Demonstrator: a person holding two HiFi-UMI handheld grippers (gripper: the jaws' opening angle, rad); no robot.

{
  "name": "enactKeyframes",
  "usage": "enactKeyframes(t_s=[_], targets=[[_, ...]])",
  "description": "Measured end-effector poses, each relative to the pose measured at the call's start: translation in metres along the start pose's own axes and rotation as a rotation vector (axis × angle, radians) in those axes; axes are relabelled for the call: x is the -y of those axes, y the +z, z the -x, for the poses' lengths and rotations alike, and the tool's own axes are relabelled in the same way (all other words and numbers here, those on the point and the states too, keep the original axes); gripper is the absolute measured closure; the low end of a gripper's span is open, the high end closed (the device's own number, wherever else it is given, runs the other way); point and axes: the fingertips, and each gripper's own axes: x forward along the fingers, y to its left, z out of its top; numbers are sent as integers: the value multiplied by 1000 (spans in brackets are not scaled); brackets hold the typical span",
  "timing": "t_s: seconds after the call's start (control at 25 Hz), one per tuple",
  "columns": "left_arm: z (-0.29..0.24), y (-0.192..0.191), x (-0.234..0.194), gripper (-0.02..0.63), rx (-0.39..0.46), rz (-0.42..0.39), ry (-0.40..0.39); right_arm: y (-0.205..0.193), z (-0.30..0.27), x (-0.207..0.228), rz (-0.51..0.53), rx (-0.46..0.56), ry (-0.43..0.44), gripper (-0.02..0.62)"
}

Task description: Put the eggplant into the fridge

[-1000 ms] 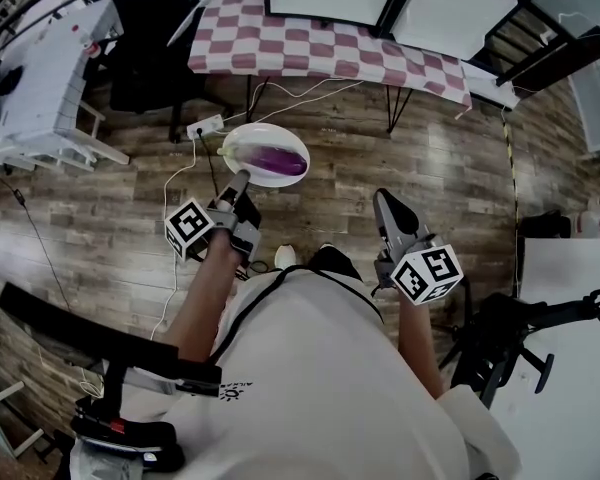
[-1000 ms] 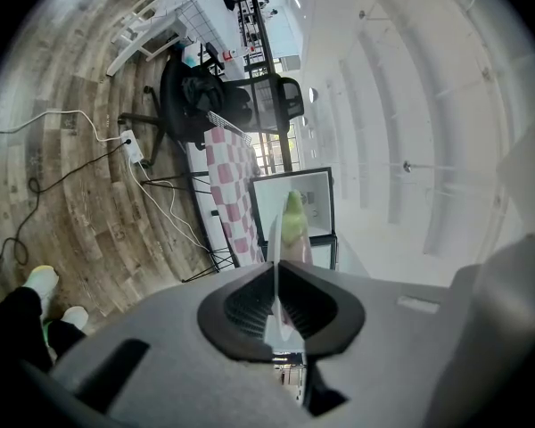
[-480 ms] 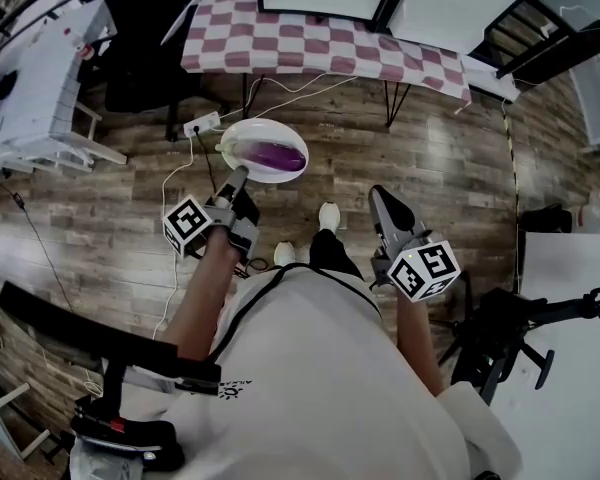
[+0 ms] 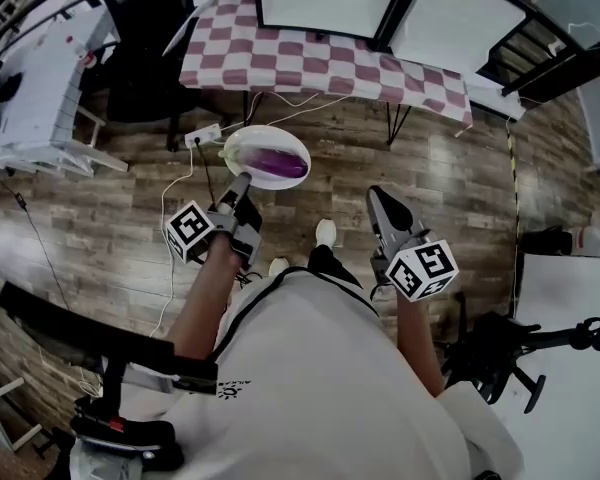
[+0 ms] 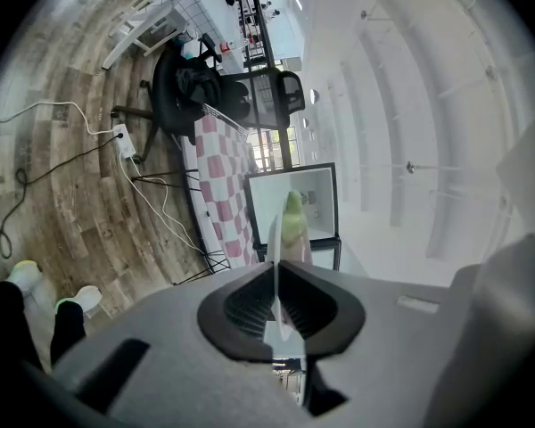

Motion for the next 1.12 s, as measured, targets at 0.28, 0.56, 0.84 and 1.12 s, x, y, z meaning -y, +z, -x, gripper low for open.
enactKeyframes(t_s=[0.28,0.56,0.84,1.12], targets=[[-54,5,14,583,18,-8,-6,22,-29,47,11,-1,27,588],[-105,10,37,583,38,-13,-32,51,-55,90,17,15,53,589],[-143,6,46,583,64,-17,-10,59,-68,128,8,-6,84,589],[-167,-7,43,584,98,-10,6,64,-74,164,7,-14,119,588]])
